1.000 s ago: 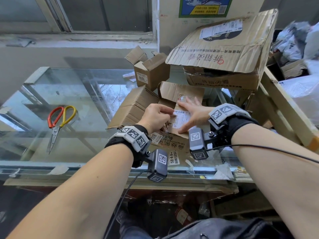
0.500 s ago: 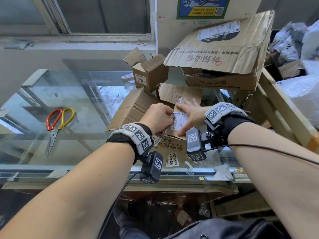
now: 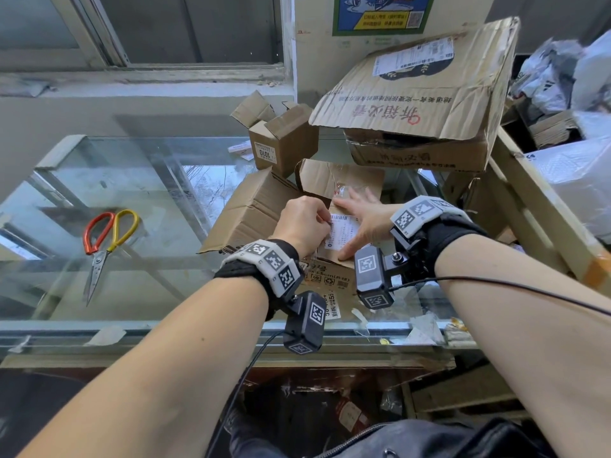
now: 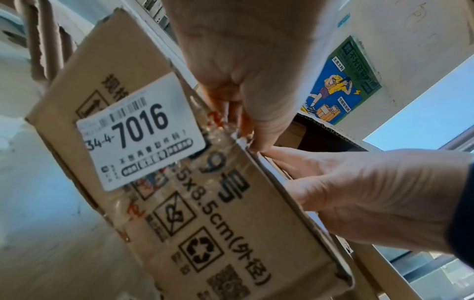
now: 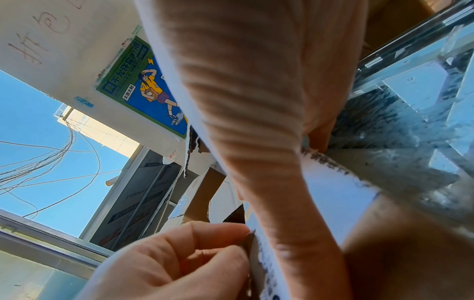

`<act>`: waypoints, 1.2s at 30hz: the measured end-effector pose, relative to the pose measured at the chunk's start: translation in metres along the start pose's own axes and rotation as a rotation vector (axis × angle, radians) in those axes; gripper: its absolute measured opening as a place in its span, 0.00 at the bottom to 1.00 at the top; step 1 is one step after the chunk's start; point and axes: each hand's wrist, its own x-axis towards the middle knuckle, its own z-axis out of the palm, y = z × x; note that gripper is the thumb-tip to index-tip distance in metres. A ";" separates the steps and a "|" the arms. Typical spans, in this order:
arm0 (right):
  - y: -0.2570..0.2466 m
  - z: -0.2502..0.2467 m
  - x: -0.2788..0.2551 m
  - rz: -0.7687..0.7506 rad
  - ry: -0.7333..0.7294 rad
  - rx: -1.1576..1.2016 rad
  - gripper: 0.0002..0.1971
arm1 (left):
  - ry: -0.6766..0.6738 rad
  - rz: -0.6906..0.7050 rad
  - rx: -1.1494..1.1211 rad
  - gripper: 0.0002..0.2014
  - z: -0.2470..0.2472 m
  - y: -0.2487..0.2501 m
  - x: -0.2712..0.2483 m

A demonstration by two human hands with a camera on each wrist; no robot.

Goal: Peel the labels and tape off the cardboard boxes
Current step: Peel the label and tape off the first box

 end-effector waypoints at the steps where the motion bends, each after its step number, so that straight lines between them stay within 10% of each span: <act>1: 0.000 0.000 0.000 0.002 -0.001 -0.001 0.59 | 0.001 -0.015 -0.014 0.07 0.001 0.000 0.000; 12: 0.002 0.000 0.001 -0.013 0.004 0.006 0.59 | -0.197 -0.249 -0.185 0.13 -0.015 0.010 0.007; 24: 0.001 0.020 0.030 0.036 0.253 0.076 0.60 | -0.124 0.052 0.383 0.09 -0.011 0.016 0.013; 36: 0.004 0.024 0.042 0.148 0.277 0.020 0.69 | -0.080 0.096 0.284 0.12 -0.006 -0.003 0.010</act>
